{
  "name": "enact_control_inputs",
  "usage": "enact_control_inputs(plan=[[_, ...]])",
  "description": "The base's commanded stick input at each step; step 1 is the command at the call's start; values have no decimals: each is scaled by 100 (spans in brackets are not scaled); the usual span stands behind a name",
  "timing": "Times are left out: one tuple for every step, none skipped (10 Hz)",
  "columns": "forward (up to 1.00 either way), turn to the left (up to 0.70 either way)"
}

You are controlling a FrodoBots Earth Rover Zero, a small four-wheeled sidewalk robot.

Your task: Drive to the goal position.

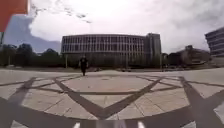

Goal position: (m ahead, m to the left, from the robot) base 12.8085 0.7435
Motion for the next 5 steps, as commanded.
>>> enact_control_inputs(plan=[[70,0],[70,0],[70,0],[70,0],[70,0]])
